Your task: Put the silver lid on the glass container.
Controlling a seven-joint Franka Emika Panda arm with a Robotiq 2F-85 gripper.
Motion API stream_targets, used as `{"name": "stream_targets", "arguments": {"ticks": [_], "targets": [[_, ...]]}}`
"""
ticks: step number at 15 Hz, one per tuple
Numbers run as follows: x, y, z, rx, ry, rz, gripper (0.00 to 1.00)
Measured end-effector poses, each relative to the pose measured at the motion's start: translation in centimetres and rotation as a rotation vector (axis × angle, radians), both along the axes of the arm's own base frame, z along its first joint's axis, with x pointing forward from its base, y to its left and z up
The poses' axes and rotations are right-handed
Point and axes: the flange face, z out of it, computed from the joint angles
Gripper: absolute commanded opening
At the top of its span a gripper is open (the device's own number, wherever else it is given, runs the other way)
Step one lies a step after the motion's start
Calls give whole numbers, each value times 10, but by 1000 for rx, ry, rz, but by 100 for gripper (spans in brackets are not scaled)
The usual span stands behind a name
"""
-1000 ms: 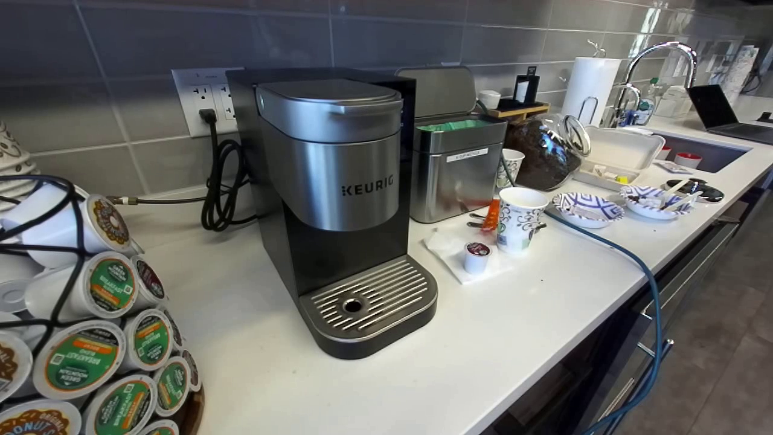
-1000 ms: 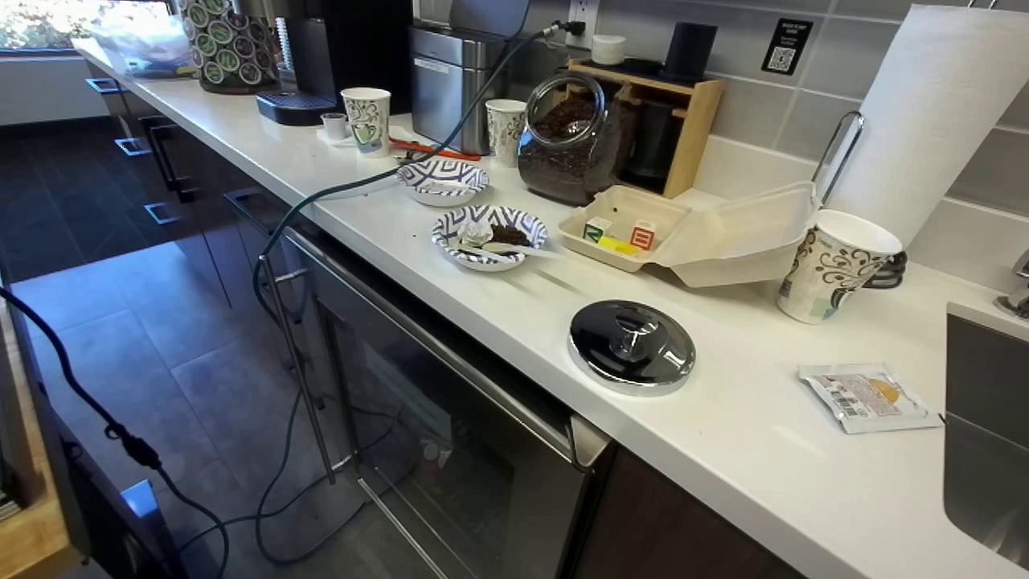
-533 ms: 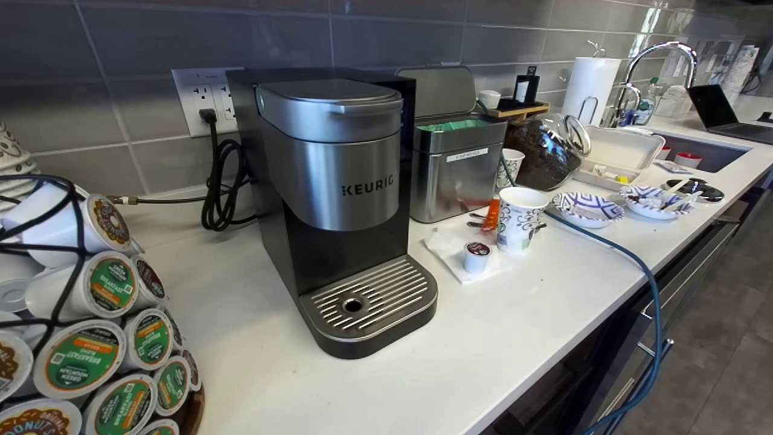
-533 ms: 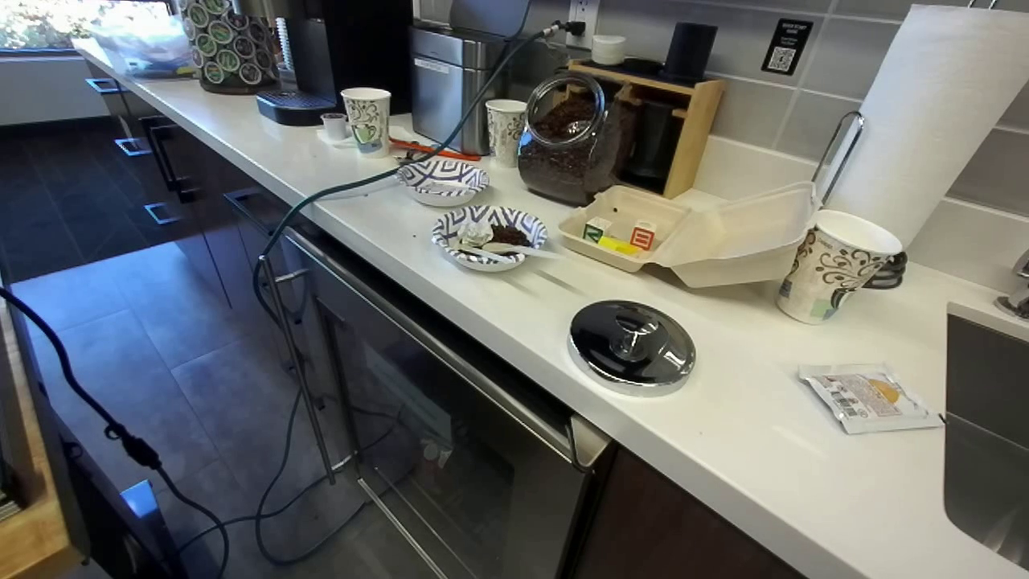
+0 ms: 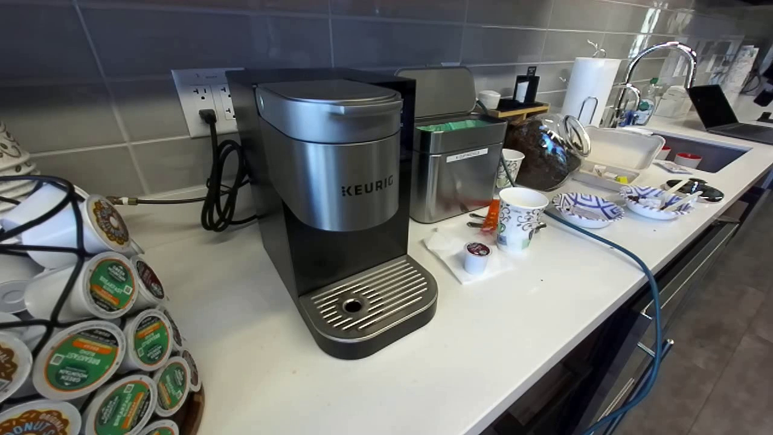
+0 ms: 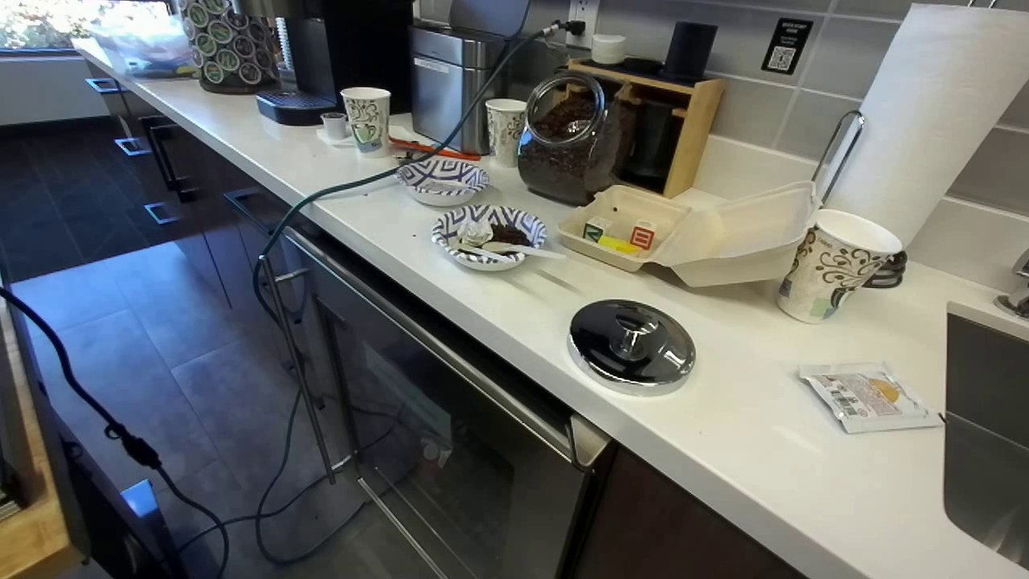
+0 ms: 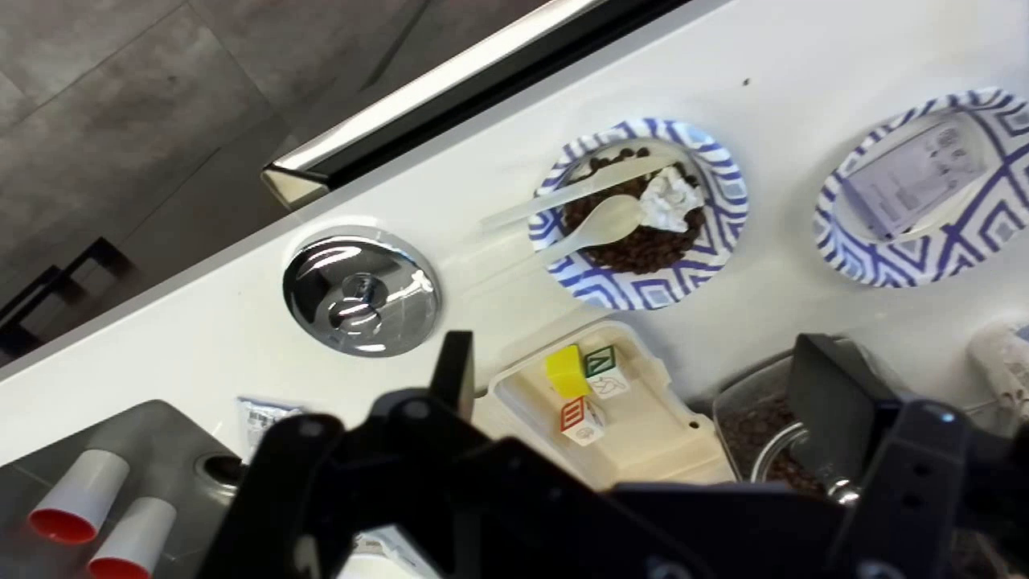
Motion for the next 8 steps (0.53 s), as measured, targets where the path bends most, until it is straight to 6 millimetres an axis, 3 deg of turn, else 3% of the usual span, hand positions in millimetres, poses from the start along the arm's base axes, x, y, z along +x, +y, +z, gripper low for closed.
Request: {"name": "stream_targets", "arguments": {"ticks": [4, 8], "targets": [[32, -59, -12, -30, 59, -36, 100], [41, -65, -12, -34, 69, -40, 100]]}}
